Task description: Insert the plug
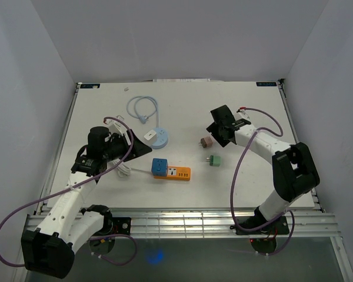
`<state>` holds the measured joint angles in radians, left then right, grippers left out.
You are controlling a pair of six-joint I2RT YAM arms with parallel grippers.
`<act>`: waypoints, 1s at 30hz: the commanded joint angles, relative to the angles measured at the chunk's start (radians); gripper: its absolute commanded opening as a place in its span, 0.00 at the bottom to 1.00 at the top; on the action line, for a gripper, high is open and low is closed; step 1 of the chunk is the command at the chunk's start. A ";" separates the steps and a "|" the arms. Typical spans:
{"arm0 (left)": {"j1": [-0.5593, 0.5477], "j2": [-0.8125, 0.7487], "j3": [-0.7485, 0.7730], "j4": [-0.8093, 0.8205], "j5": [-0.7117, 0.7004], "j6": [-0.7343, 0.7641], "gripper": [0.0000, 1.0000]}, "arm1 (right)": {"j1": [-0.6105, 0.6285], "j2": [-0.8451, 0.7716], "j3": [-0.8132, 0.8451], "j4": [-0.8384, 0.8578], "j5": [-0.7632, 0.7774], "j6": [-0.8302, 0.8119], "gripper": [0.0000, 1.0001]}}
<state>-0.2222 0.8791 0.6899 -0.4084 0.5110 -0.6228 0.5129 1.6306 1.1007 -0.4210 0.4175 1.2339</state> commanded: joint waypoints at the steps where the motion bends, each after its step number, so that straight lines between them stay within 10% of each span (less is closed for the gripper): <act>1: 0.003 0.020 0.045 0.039 0.024 0.012 0.73 | -0.031 -0.003 0.002 0.022 -0.025 -0.050 0.64; 9: 0.004 0.018 0.053 0.016 0.003 0.018 0.73 | -0.034 0.115 0.060 -0.001 -0.161 0.019 0.80; 30: 0.004 -0.002 0.034 -0.013 -0.022 0.043 0.73 | -0.036 0.226 0.096 -0.064 -0.198 0.242 0.77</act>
<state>-0.2222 0.9047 0.7025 -0.4114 0.4946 -0.5976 0.4778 1.8458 1.1957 -0.4477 0.1951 1.4124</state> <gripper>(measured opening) 0.733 0.778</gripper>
